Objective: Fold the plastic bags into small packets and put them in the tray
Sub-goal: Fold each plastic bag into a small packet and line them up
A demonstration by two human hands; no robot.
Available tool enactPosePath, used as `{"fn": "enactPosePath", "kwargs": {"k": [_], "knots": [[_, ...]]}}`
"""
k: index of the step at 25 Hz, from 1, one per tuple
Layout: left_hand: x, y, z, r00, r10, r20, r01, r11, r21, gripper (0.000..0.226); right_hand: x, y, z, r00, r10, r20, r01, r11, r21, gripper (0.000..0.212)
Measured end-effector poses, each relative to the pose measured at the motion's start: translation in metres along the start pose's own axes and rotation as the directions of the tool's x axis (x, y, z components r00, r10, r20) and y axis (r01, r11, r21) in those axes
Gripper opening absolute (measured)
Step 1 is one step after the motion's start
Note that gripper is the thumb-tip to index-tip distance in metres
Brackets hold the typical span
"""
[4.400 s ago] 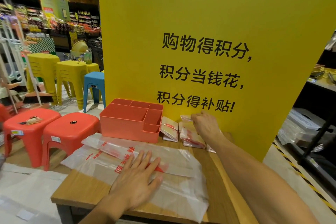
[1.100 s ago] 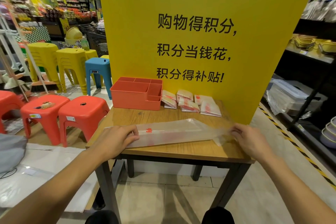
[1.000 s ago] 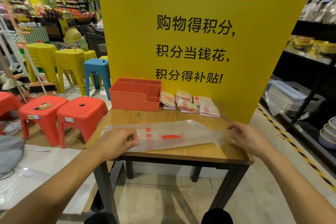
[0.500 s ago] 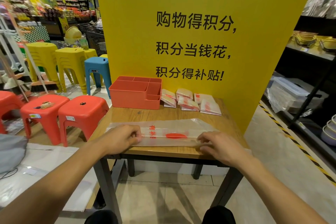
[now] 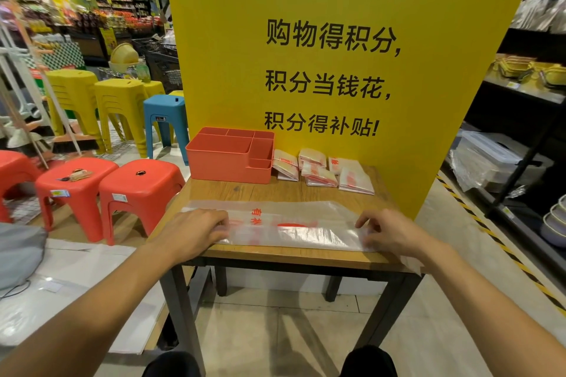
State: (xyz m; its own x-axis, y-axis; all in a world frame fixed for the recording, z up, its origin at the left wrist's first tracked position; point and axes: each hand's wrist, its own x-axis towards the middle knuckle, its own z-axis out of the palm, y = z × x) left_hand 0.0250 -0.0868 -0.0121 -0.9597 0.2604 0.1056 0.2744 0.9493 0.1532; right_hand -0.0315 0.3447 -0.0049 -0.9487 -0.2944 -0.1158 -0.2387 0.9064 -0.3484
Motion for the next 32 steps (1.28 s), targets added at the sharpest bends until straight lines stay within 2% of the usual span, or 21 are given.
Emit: {"fn": "enactPosePath", "kwargs": {"k": [2, 4, 7, 11, 14, 17, 19, 21, 23, 25, 27, 29, 32], "knots": [[-0.004, -0.010, -0.004, 0.997, -0.019, 0.072, 0.022, 0.998, -0.053, 0.014, -0.002, 0.009, -0.011, 1.000, 0.017, -0.009, -0.017, 1.000, 0.003, 0.021], [-0.007, -0.015, -0.008, 0.995, -0.015, 0.094, 0.018, 0.999, -0.030, 0.017, -0.005, 0.015, -0.021, 0.999, -0.007, -0.054, 0.009, 0.999, 0.035, 0.013], [-0.010, -0.016, -0.027, 1.000, 0.019, -0.007, -0.019, 0.997, 0.069, 0.014, -0.016, 0.013, -0.035, 0.977, -0.073, -0.201, 0.105, 0.983, 0.153, 0.013], [0.002, -0.010, -0.097, 0.985, 0.045, -0.167, -0.037, 0.998, 0.053, 0.010, -0.027, -0.010, -0.074, 0.868, -0.125, -0.481, 0.286, 0.918, 0.276, 0.005], [0.022, -0.008, -0.170, 0.985, 0.108, -0.131, -0.113, 0.993, -0.031, 0.013, -0.022, -0.019, -0.109, 0.793, -0.097, -0.601, 0.399, 0.828, 0.394, 0.008], [0.044, -0.005, -0.204, 0.995, 0.101, 0.003, -0.099, 0.988, -0.117, 0.020, -0.008, -0.021, -0.121, 0.825, -0.051, -0.562, 0.342, 0.837, 0.427, 0.010], [0.058, -0.007, -0.198, 0.995, 0.074, 0.066, -0.071, 0.996, -0.050, 0.024, 0.004, -0.021, -0.118, 0.851, -0.035, -0.524, 0.296, 0.857, 0.423, 0.010], [0.068, -0.008, -0.182, 0.992, 0.056, 0.110, -0.057, 0.998, 0.009, 0.017, 0.009, -0.021, -0.113, 0.864, -0.035, -0.503, 0.273, 0.871, 0.409, 0.006], [0.070, -0.007, -0.165, 0.995, 0.040, 0.092, -0.048, 0.995, 0.092, 0.018, 0.009, -0.017, -0.105, 0.869, -0.059, -0.492, 0.263, 0.897, 0.356, 0.013], [0.064, -0.004, -0.146, 0.999, 0.038, 0.035, -0.044, 0.977, 0.211, 0.031, 0.006, -0.013, -0.092, 0.886, -0.103, -0.452, 0.255, 0.922, 0.290, 0.017], [0.055, -0.004, -0.121, 0.996, 0.039, 0.078, -0.054, 0.979, 0.195, 0.035, 0.005, -0.008, -0.073, 0.921, -0.132, -0.366, 0.227, 0.946, 0.230, 0.011], [0.046, -0.006, -0.099, 0.990, 0.031, 0.138, -0.052, 0.987, 0.152, 0.032, 0.006, -0.006, -0.052, 0.942, -0.152, -0.299, 0.205, 0.966, 0.155, 0.014], [0.037, -0.008, -0.074, 0.992, 0.055, 0.115, -0.073, 0.984, 0.164, 0.027, 0.005, -0.011, -0.028, 0.952, -0.182, -0.245, 0.202, 0.978, 0.056, 0.015]]}}
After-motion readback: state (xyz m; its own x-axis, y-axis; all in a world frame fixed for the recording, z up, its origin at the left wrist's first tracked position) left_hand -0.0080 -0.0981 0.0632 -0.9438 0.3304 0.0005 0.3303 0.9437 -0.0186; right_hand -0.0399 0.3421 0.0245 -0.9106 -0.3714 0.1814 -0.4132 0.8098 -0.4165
